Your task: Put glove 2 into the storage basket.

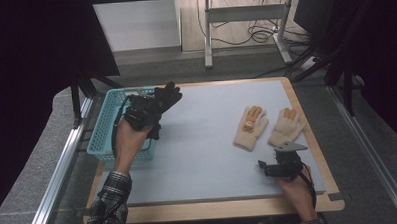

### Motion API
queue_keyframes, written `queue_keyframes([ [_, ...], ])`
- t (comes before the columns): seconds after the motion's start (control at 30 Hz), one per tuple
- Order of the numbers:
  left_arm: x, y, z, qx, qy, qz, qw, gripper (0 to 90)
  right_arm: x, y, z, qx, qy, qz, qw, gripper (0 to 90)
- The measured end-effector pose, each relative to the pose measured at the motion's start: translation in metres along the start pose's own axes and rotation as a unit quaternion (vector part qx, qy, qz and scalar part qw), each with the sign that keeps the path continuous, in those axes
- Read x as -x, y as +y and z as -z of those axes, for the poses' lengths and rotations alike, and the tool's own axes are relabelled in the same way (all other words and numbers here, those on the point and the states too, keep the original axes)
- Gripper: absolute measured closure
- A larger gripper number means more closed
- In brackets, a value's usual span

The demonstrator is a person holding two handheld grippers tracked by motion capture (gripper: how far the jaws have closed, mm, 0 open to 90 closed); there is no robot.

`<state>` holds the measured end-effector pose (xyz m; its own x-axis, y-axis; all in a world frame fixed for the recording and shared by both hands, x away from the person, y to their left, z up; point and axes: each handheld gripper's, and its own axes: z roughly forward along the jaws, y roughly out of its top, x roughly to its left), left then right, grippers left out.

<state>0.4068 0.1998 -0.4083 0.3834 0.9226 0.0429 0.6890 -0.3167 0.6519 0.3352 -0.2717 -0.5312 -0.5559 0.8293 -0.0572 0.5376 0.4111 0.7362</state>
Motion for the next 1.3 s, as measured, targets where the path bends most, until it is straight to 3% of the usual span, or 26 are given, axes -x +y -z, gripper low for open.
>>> queue_keyframes([
  [0.23, -0.046, -0.014, -0.005, -0.026, 0.031, 0.039, 0.9984, 58.7, 0.000, 0.000, 0.000, 0.000, 0.000, 0.000, 1.0000, 17.2],
  [0.43, -0.085, -0.032, -0.017, -0.057, 0.052, 0.085, 0.9934, 57.8, 0.000, 0.000, 0.000, 0.000, 0.000, 0.000, 1.0000, 17.1],
  [0.53, -0.098, -0.040, -0.027, -0.076, 0.060, 0.101, 0.9901, 57.4, 0.000, 0.000, 0.000, 0.000, 0.000, 0.000, 1.0000, 17.2],
  [0.7, -0.107, -0.046, -0.047, -0.108, 0.073, 0.106, 0.9858, 56.6, 0.000, 0.000, 0.000, 0.000, 0.000, 0.000, 1.0000, 17.1],
  [0.93, -0.114, -0.046, -0.068, -0.156, 0.109, 0.100, 0.9766, 54.6, 0.000, 0.000, 0.000, 0.000, 0.000, 0.000, 1.0000, 17.1],
  [1.1, -0.118, -0.048, -0.080, -0.175, 0.119, 0.102, 0.9719, 51.2, 0.000, 0.000, 0.000, 0.000, 0.000, 0.000, 1.0000, 17.1],
  [1.2, -0.121, -0.049, -0.083, -0.191, 0.128, 0.101, 0.9680, 39.7, 0.000, 0.000, 0.000, 0.000, 0.000, 0.000, 1.0000, 17.1],
  [1.3, -0.124, -0.052, -0.083, -0.196, 0.123, 0.101, 0.9675, 22.3, 0.000, 0.000, 0.000, 0.000, 0.000, 0.000, 1.0000, 17.1],
])
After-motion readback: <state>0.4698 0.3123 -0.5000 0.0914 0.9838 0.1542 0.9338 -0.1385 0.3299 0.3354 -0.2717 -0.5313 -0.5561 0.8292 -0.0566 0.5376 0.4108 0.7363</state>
